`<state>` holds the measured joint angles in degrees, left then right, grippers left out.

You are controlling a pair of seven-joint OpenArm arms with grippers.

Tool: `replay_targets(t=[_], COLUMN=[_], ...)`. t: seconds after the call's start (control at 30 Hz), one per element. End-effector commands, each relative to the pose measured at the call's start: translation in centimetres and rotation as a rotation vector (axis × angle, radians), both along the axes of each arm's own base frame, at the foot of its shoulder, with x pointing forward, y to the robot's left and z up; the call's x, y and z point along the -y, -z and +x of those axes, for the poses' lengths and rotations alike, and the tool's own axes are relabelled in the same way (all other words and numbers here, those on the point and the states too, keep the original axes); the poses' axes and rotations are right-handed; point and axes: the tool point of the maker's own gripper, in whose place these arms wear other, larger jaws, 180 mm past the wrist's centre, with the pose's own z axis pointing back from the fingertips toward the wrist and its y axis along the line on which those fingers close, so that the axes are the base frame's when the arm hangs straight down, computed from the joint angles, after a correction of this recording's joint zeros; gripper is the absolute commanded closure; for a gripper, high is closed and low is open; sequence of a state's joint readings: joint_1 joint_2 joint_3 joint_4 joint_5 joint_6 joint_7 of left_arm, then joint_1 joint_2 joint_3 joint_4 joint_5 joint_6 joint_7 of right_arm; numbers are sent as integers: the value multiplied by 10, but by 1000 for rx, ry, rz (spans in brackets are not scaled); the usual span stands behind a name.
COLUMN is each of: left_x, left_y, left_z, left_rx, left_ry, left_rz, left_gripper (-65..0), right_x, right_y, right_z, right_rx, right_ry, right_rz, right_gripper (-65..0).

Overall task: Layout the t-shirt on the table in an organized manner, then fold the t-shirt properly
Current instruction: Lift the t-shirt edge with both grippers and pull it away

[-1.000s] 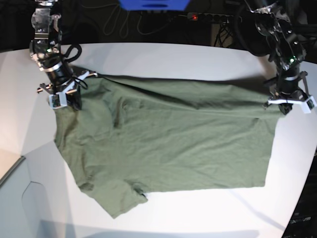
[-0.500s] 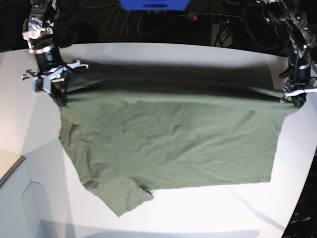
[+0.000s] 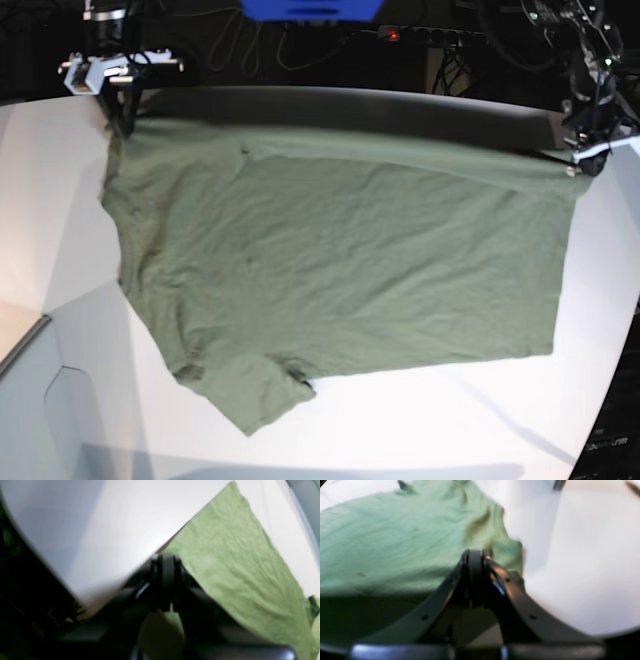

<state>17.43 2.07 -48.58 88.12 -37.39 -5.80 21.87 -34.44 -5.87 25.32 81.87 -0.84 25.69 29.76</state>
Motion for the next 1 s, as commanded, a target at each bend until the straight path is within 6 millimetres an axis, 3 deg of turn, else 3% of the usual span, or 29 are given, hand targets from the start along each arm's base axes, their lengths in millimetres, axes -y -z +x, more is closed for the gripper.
replay_targets(t=[0.0,0.17,0.33,0.5,0.67,0.77,0.9,0.97], left_x=[-9,-6,-8,-3,-5,-3,-5,-8], left_y=[-10,17,46,53,28,7,-2,-12], left_z=[-1,-14,-25,-32,-37,-28,-20,-5], left_rx=[30,-31,-102,-122,-103,-59,-35,-6], left_ry=[-15,-29,-30,-24,3,13,20,33], left_rz=[24,-22,-73,-82,-20,19,38,53], left_gripper=[-1,-1,-16,-207,-360,-370,-370,-370], right_x=[3,5,5,5,5,5,4,4], right_y=[-3,16,14,14,14,12,12,12], right_z=[-3,-10,-7,-6,-6,-2,1,1], right_rx=[27,9,20,23,25,36,40,40], right_ry=[12,31,29,28,28,27,28,28], right_rz=[7,35,31,31,31,32,33,33], right_gripper=[0,0,0,0,0,0,0,0])
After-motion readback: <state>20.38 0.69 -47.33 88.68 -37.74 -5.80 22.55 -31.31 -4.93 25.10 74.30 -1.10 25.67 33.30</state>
